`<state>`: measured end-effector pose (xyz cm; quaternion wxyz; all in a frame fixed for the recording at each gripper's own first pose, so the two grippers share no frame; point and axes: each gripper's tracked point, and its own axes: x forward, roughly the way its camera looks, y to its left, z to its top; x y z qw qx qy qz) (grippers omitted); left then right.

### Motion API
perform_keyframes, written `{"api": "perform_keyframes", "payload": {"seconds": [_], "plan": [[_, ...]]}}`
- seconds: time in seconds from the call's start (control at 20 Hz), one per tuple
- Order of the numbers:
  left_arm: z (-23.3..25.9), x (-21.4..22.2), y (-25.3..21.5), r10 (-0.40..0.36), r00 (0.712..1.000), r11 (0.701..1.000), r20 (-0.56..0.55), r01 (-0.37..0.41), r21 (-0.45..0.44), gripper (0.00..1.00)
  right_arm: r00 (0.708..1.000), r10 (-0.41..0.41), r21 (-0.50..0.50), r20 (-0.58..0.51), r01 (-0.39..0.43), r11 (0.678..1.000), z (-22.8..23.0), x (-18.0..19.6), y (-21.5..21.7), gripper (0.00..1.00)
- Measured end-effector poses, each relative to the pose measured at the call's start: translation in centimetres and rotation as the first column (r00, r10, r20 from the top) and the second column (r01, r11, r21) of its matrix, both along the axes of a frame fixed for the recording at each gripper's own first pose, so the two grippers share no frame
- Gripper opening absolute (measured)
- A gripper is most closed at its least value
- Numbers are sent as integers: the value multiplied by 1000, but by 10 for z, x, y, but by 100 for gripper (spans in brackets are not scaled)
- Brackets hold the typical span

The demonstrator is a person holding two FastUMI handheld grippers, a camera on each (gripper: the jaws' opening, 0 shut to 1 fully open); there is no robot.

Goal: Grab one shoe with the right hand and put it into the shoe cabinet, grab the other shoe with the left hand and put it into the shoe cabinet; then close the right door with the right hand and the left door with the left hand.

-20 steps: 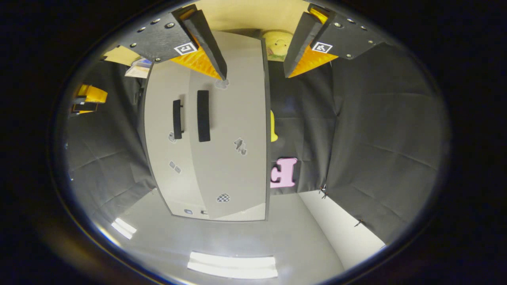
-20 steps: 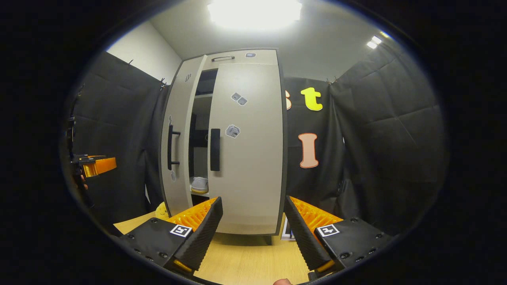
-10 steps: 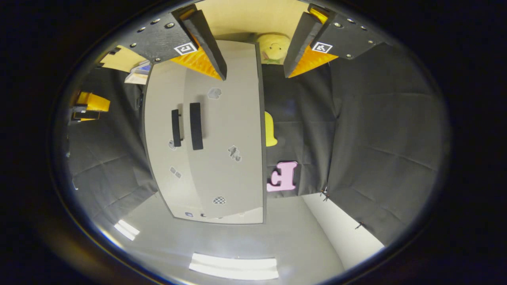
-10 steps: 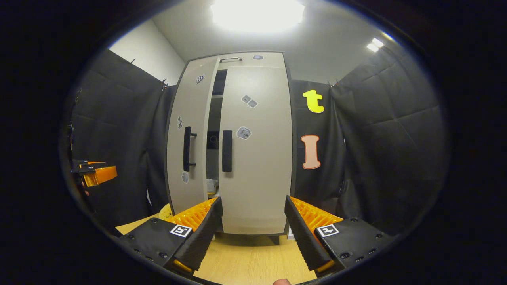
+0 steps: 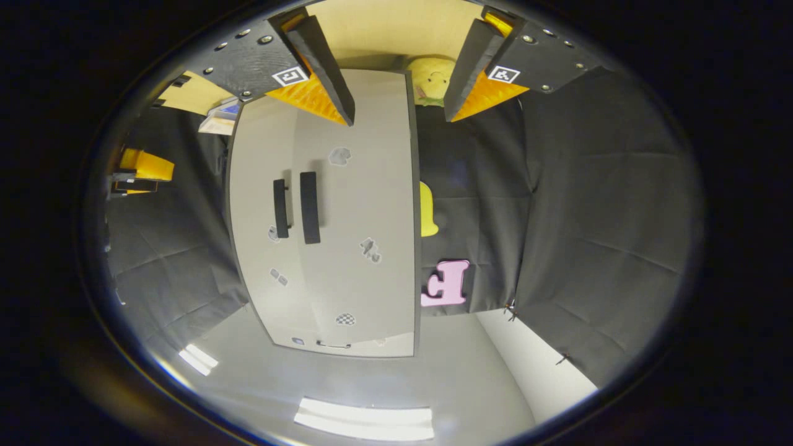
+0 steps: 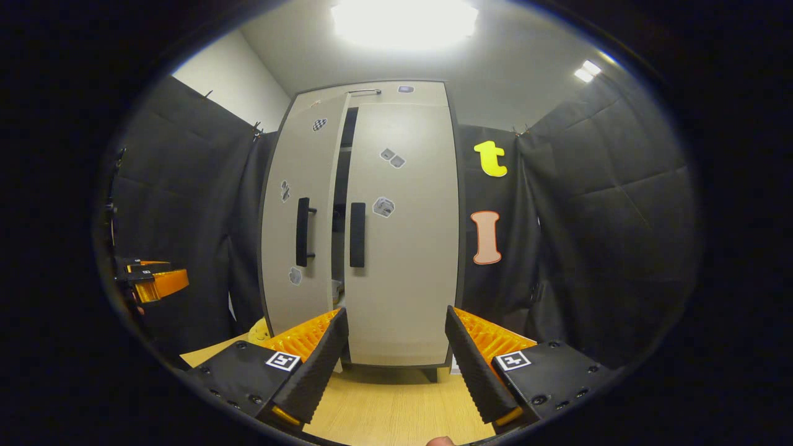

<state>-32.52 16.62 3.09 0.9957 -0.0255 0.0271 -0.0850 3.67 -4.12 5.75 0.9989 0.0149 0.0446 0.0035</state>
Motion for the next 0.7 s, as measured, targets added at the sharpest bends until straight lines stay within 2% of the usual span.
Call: {"api": "perform_keyframes", "payload": {"seconds": [0.7], "plan": [[-1,-3,7,-1,1000,1000,-6,1,12,87,1000,-3,7,2,3,1000,-1,-3,3,98]]}}
